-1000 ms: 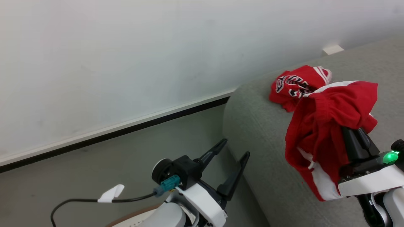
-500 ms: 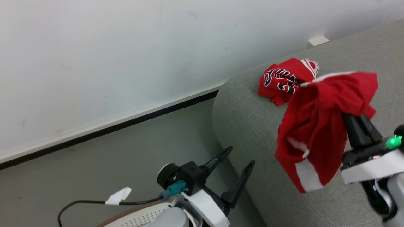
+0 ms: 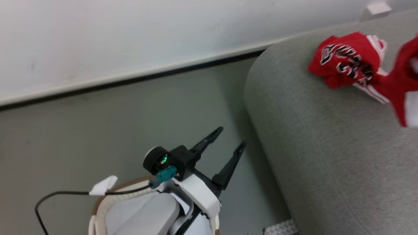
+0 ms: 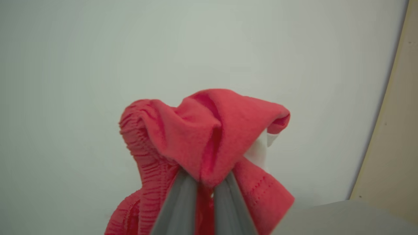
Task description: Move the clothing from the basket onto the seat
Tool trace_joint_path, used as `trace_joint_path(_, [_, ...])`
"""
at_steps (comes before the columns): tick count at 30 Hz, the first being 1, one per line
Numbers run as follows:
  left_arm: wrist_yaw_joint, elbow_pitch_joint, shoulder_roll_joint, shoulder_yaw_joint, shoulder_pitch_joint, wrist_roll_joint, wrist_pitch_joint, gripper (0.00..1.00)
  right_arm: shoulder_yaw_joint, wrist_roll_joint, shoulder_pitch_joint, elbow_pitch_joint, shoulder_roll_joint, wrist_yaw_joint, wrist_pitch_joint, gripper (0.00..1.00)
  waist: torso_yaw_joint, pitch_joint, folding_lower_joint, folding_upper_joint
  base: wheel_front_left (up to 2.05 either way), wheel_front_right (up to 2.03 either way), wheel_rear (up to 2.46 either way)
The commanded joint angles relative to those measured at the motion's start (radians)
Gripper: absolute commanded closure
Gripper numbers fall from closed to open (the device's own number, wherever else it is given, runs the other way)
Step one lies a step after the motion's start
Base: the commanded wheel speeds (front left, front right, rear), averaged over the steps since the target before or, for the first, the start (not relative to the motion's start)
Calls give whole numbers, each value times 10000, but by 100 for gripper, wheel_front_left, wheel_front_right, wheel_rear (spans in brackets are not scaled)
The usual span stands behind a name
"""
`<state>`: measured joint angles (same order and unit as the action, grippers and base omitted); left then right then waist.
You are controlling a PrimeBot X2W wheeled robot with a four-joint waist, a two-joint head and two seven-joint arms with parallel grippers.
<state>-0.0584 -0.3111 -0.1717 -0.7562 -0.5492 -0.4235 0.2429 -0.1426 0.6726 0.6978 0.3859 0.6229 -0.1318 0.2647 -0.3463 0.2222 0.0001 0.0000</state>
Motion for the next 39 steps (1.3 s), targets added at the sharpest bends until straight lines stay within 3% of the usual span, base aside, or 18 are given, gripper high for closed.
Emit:
trace_joint_path(1, [62, 93, -138, 49, -139, 139, -58, 0, 238, -91, 202, 254, 118, 24, -8, 100, 668, 933, -1, 0, 0, 0, 0])
trace_joint_path(6, [222, 500, -420, 256, -458, 195, -240, 0, 930, -631, 722, 1927, 429, 23, -7, 100, 1100, 1987, -1, 0, 0, 0, 0])
trace_joint_path(11, [314, 832, -578, 335, -766, 239, -407, 0, 307, -1191, 1347, 3797, 517, 24, -275, 100, 1370, 2788, -1, 0, 0, 0, 0])
trace_joint_path(13, [342, 883, -579, 332, -833, 250, -429, 0, 144, -1419, 1547, 4531, 415, 24, -420, 91, 1410, 2944, -1, 0, 0, 0, 0])
trace_joint_path(16, [335, 812, -439, 281, -909, 219, -378, 0, -316, -1517, 1618, 5590, 155, 24, -1068, 86, 1506, 3022, -1, 0, 0, 0, 0])
trace_joint_path(19, [343, 666, -402, 336, -917, 95, -259, 0, -894, -1183, 1510, 6237, 22, 24, -2101, 100, 1548, 2949, -1, 0, 0, 0, 0])
trace_joint_path(22, [317, 504, -404, 378, -867, 18, -154, 0, -1318, -765, 1397, 6368, 170, 24, -2611, 98, 1546, 2789, -1, 0, 0, 0, 0])
trace_joint_path(23, [322, 449, -411, 402, -830, -9, -106, 0, -1457, -678, 1379, 6350, 161, 24, -2659, 72, 1535, 2702, -1, 0, 0, 0, 0])
trace_joint_path(24, [329, 407, -406, 431, -781, -31, -79, 0, -1590, -607, 1376, 6328, 203, 24, -2676, 0, 1522, 2602, -1, 0, 0, 0, 0])
trace_joint_path(33, [310, -107, -190, 594, -32, -305, 155, 0, -3068, 17, 950, 5650, 1302, 24, -3524, 0, 1529, 713, -1, 0, 0, 0, 0])
trace_joint_path(39, [387, -217, -195, 1100, 859, -658, 218, 0, -3944, 442, 1033, 4265, 2175, 24, -3890, 0, 1621, -912, -1, 0, 0, 0, 0])
